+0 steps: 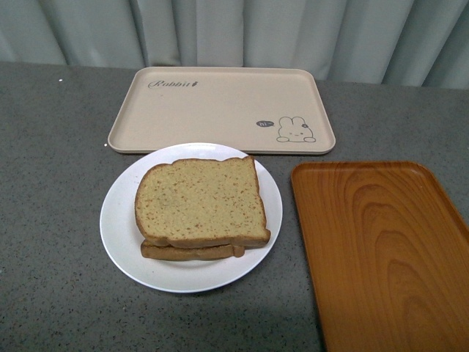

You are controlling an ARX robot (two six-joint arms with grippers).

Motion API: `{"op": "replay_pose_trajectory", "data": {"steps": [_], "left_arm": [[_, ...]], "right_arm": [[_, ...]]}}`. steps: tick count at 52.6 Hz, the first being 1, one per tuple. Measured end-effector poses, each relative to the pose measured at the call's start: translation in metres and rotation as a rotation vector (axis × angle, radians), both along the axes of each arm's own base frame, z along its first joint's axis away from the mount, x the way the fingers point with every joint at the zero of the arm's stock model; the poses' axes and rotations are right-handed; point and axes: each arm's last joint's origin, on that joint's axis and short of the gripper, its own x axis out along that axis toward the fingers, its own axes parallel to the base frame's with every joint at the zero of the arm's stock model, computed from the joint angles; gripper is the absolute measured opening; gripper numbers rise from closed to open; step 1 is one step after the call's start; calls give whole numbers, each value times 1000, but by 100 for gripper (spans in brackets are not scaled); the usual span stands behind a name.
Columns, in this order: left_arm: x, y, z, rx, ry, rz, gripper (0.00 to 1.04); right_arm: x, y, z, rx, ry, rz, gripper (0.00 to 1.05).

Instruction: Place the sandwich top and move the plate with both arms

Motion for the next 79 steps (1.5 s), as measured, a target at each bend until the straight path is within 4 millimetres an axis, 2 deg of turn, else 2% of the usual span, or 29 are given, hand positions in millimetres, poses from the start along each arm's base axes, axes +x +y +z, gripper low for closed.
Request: {"op": "replay_pose_trajectory", "data": {"steps": [12, 15, 19, 28, 37, 42, 46, 52, 60, 66, 79], "left_arm": [[0, 0, 0, 0, 0, 1, 98], [0, 0, -1, -62, 105, 75, 98], [4, -1, -5, -146, 325, 183, 98], [23, -3, -10, -276, 442, 159, 98], [60, -1, -17, -427, 547, 62, 98], [84, -2, -32, -495, 637, -26, 98], [106, -2, -47, -563, 714, -97, 98], [136, -6, -71, -644, 804, -170, 98], [156, -9, -88, -699, 830, -171, 98], [166, -8, -99, -703, 846, -151, 98], [185, -3, -126, -828, 883, -104, 98]], "right_arm": [[0, 0, 0, 0, 3, 0, 1], [0, 0, 0, -1, 3, 0, 3], [0, 0, 0, -1, 3, -1, 15], [0, 0, 0, -1, 3, 0, 40], [0, 0, 0, -1, 3, 0, 67], [0, 0, 0, -1, 3, 0, 81], [0, 0, 0, 0, 2, 0, 97], [0, 0, 0, 0, 3, 0, 96], [0, 0, 0, 0, 3, 0, 96], [0, 0, 0, 0, 3, 0, 96], [0, 0, 0, 0, 3, 0, 96]]}}
